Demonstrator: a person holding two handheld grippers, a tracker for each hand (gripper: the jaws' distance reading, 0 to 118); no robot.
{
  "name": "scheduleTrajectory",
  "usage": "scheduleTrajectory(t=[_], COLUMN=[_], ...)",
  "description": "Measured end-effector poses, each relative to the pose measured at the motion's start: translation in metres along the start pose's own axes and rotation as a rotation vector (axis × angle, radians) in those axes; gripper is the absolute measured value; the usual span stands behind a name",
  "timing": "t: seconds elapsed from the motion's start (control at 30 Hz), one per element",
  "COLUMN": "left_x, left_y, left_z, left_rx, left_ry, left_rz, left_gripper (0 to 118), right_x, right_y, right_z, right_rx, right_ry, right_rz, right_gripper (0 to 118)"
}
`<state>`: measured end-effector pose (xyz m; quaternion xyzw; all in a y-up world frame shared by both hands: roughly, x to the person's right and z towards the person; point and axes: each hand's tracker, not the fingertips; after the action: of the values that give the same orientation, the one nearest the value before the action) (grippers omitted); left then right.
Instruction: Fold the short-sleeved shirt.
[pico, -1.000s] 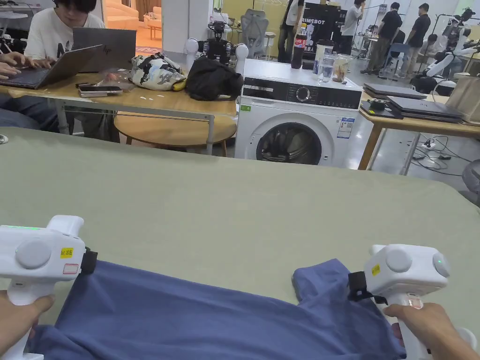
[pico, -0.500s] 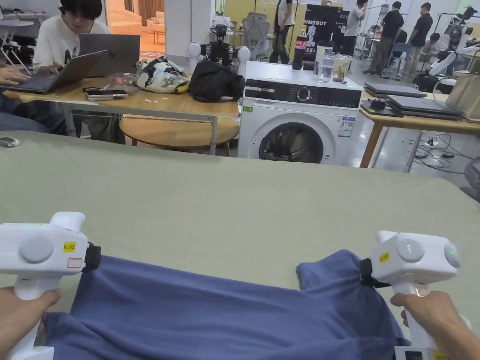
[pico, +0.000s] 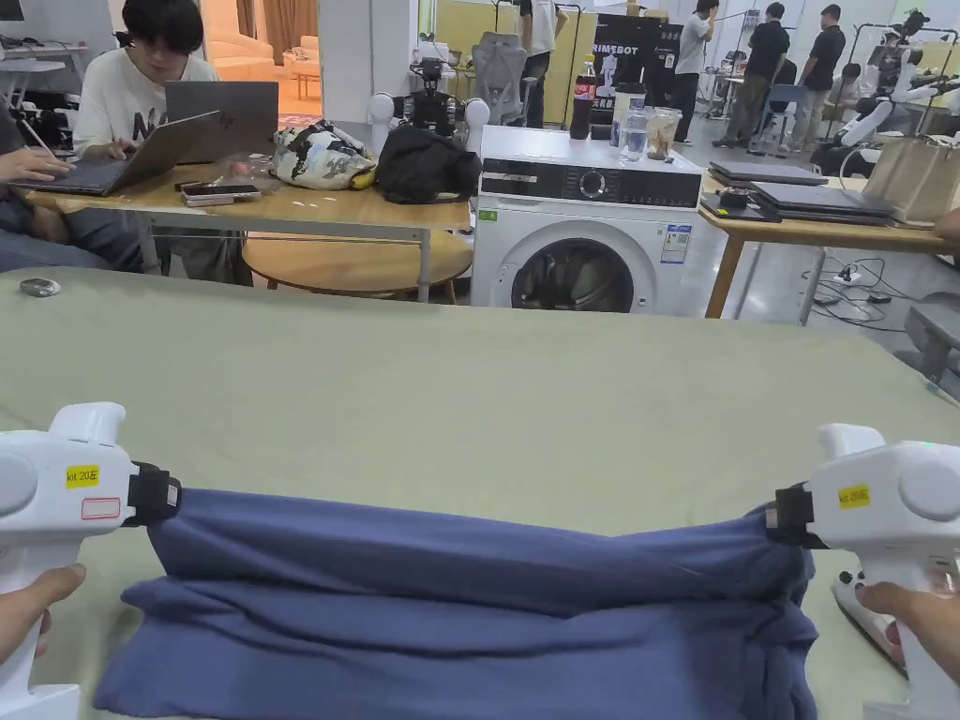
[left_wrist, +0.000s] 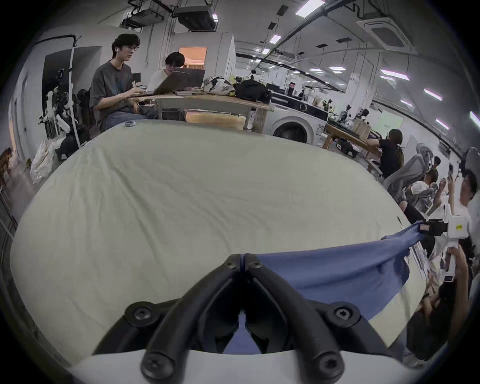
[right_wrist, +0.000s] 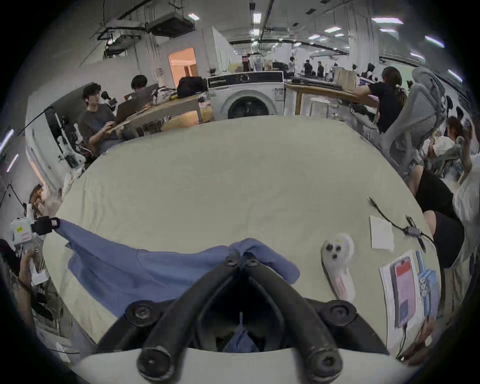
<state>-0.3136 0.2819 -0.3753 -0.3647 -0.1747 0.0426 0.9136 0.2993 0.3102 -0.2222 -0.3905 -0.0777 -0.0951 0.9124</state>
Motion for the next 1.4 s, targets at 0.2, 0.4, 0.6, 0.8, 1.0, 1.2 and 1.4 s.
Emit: scheduleTrajectory(t=[0.2, 0.4, 0.6, 0.8, 1.0, 1.2, 1.4], left_x=[-0.013, -0.014, -0.008, -0.002, 0.03, 0.076, 0.103], left_y=[-0.05, -0.097, -0.101, -0.088, -0.061, -0.055, -0.06], left_z=[0.009, -0.018, -0.029, -0.013, 0.015, 0.02, 0.02], left_rx=[-0.137, -0.352, -0.351, -0.276, 0.046, 0.31, 0.515], left_ry=[-0.018, 0.005, 0.036, 0.077, 0.059, 0.101, 0.138], left_rz=[0.011, -0.018, -0.016, -0.014, -0.062, -0.13, -0.161], left_gripper=[0, 0, 0, 33, 42, 42, 13], right_x=[-0.008, -0.001, -0.006, -0.022, -0.059, -0.102, -0.145], right_y=[-0.055, -0.097, -0.114, -0.101, -0.069, -0.072, -0.081], right_z=[0.018, -0.022, -0.057, -0.035, 0.004, -0.001, -0.004], right_rx=[-0.122, -0.286, -0.321, -0.256, 0.061, 0.433, 0.648], right_ry=[0.001, -0.059, -0.103, -0.205, -0.253, -0.118, -0.145], right_rz=[0.063, 0.126, 0.132, 0.191, 0.188, 0.095, 0.044], right_gripper=[0, 0, 0, 29, 49, 49, 5])
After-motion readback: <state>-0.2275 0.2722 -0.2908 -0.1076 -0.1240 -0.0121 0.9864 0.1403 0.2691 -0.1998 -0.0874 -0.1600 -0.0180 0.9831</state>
